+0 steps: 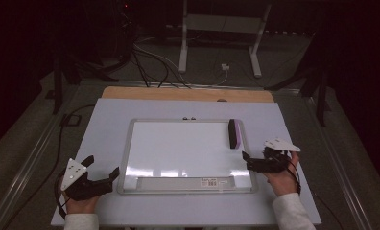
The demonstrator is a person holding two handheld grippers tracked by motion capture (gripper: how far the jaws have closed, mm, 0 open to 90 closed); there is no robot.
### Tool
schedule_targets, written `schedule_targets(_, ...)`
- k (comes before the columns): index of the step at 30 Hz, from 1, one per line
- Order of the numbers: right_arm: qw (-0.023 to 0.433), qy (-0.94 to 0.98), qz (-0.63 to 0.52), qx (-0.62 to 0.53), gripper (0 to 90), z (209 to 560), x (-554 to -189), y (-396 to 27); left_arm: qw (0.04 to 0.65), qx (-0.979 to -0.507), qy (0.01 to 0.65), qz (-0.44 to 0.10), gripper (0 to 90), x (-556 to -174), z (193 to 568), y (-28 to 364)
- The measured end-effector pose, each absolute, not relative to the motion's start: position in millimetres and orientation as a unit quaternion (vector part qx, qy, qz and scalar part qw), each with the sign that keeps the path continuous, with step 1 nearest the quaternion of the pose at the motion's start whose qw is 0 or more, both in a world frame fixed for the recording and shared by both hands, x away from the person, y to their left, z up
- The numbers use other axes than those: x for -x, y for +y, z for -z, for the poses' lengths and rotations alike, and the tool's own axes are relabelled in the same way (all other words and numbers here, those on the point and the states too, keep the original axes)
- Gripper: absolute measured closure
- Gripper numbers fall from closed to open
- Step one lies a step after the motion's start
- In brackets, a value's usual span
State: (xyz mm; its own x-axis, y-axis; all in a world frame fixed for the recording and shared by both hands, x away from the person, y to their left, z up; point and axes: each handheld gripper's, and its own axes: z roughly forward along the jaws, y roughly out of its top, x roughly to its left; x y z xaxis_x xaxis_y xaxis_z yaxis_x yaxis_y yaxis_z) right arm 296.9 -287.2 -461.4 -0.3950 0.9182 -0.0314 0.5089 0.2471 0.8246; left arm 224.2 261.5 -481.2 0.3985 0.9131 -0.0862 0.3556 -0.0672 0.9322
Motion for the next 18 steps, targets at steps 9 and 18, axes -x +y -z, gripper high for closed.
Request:
schedule_targets(9, 0.271, 0.719, -0.449, -0.456, 1.6, 479, -249, -327, 0.508, -0.671, 0.460, -0.284, 0.5, -221, 477, 260)
schedule_targets(18, 0.281, 0.702, -0.488, -0.437, 1.6, 481, -229, -332, 0.509, -0.672, 0.455, -0.288, 0.5, -218, 475, 260)
